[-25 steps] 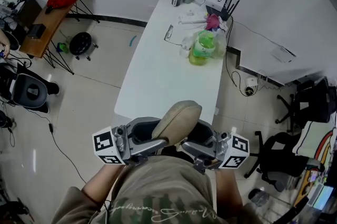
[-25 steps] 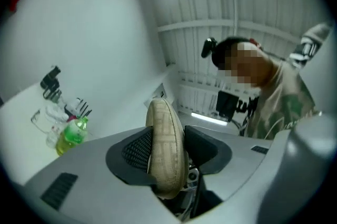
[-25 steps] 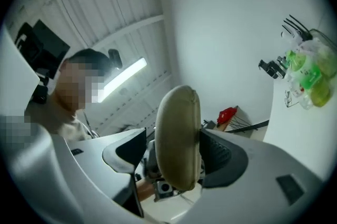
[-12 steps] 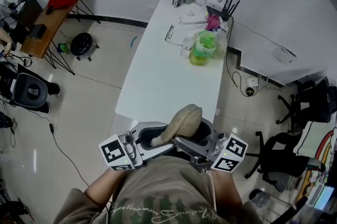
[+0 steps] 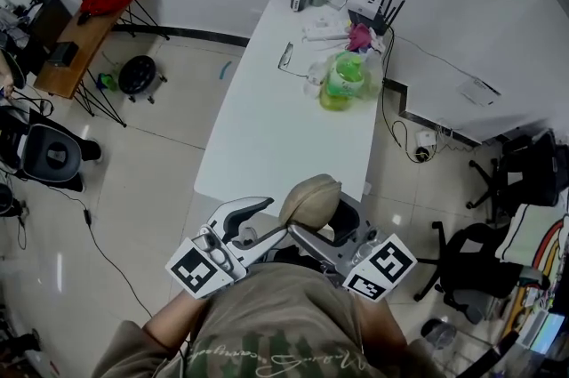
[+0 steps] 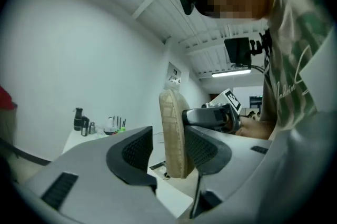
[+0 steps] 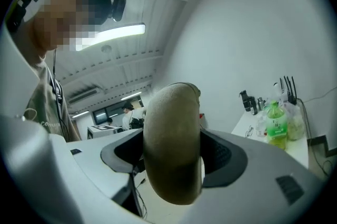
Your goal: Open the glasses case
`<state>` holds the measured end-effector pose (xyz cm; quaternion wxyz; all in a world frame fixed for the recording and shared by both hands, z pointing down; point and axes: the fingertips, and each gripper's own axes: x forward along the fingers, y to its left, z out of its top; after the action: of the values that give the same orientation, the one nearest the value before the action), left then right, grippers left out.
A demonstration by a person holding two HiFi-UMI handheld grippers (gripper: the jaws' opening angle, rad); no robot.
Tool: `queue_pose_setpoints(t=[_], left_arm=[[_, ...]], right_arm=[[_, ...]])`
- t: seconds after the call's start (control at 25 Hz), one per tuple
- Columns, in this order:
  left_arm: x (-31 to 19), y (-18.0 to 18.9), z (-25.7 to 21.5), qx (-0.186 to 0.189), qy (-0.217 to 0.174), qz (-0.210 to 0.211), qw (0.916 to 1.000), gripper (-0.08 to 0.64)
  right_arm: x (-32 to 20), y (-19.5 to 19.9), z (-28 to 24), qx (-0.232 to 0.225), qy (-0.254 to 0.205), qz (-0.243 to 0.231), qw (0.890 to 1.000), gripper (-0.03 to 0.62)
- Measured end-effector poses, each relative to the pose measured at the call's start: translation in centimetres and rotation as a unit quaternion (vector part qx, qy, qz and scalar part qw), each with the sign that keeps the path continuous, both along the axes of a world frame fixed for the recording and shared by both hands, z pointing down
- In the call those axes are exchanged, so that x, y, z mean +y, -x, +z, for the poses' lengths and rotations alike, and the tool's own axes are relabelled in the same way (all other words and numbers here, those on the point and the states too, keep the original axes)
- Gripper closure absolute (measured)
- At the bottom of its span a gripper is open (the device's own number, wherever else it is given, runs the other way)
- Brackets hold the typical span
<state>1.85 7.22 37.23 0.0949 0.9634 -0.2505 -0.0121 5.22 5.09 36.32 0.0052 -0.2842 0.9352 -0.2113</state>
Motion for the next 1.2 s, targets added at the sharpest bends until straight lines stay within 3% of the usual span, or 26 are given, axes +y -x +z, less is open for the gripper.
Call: queue_pose_setpoints(t=[0.16,0.24,0.32,0.44,0.48,0.6,0.64,0.84,0.96,1.04,1.12,1.2], left_arm=[[0.5,-0.4,0.3,-0.018,-0.006,-0.019,0.9996,0.443],[0.7,-0.3,0.4,0.003,0.01,0.0,0.9999,0.448],[0.9,-0.2,-0.1,0.025,-0.008,0.034,0.9991,0.448],[1.2,-0.4,-0.4,0.009,-0.05,0.056,0.9971,0.448],[1.2,-0.4,-0.6,0.017,-0.047,0.055,0.9972,0.448],[0.6,-0.1,-1.2,0.094,0.001,0.047,0.9945,0.448],[0.5,-0.1,-1.3,0.104,0.005,0.047,0.9935,0.448],[0.2,-0.9,-0.4,0.022,-0.027,0.007,0.9994,0.448],[-0.1,-1.1,0.0,-0.035,-0.059,-0.027,0.9973,0.446],[-0.1,-1.2,0.1,-0.049,-0.076,-0.03,0.9954,0.446],[0.1,-1.2,0.3,-0.027,-0.063,-0.023,0.9974,0.446],[0.1,-1.2,0.1,0.049,-0.008,-0.002,0.9988,0.446]], right_arm=[[-0.1,0.0,-0.3,0.032,-0.032,0.019,0.999,0.27],[0.2,0.1,-0.5,0.039,-0.047,0.007,0.998,0.27],[0.5,0.1,-0.8,0.019,-0.047,-0.009,0.999,0.27],[0.7,-0.3,-1.0,-0.017,-0.037,-0.019,0.999,0.27],[0.7,-0.5,-1.0,-0.032,-0.033,-0.017,0.999,0.27],[0.8,-0.8,-1.1,-0.063,-0.022,-0.014,0.998,0.27],[0.9,-0.8,-1.0,-0.062,-0.021,-0.013,0.998,0.27],[0.7,-1.3,-0.4,-0.031,-0.029,0.007,0.999,0.27],[0.4,-1.4,-0.4,0.003,-0.05,0.029,0.998,0.272],[0.4,-1.5,-0.5,0.018,-0.064,0.034,0.997,0.272],[0.6,-1.6,-0.5,0.009,-0.064,0.031,0.997,0.272],[0.7,-1.7,-0.6,-0.022,-0.045,0.021,0.999,0.271]])
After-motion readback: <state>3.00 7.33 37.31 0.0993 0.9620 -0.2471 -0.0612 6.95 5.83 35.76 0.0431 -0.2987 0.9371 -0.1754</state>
